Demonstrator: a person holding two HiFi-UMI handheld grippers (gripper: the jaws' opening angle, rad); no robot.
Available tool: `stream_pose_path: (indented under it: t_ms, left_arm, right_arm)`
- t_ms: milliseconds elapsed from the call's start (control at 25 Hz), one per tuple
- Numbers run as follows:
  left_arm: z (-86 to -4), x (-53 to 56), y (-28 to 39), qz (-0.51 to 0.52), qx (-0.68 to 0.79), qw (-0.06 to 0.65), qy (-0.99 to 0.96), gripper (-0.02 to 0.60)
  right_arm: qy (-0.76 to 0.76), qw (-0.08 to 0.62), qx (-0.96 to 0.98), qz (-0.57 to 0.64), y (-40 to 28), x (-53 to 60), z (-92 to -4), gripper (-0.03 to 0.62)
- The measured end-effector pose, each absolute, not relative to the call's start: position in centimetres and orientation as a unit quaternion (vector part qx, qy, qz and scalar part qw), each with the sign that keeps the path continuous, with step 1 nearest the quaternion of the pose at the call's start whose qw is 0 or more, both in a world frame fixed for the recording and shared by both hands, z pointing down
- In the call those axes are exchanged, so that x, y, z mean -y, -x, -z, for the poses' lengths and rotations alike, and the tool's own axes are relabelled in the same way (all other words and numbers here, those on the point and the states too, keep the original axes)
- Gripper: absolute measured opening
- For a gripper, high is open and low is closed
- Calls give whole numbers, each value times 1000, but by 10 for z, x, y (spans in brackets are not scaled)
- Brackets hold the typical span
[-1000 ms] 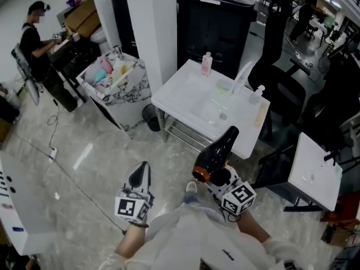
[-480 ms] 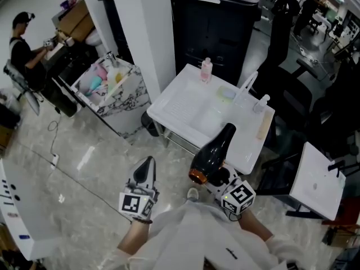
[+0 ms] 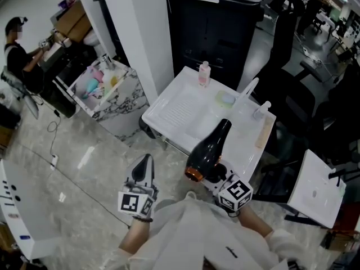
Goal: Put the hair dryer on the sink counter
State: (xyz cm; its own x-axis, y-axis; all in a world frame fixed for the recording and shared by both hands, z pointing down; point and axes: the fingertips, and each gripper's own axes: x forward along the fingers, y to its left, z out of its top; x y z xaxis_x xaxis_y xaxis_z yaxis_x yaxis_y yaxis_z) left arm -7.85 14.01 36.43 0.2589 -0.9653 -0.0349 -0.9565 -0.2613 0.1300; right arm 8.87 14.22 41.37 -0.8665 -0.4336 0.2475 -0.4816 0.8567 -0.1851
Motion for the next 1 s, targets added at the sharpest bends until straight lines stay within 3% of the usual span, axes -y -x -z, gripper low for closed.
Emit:
stream_pose_path:
  t_ms: [560, 1000]
  left_arm:
    - [-372, -88, 69, 58, 588, 50, -805, 23]
    - [-375, -5, 99, 53, 561, 52, -825, 23]
  right_arm:
    - [-233, 97, 958, -135, -79, -104, -418, 288]
    - [-231, 99, 959, -129, -30, -42, -419, 288]
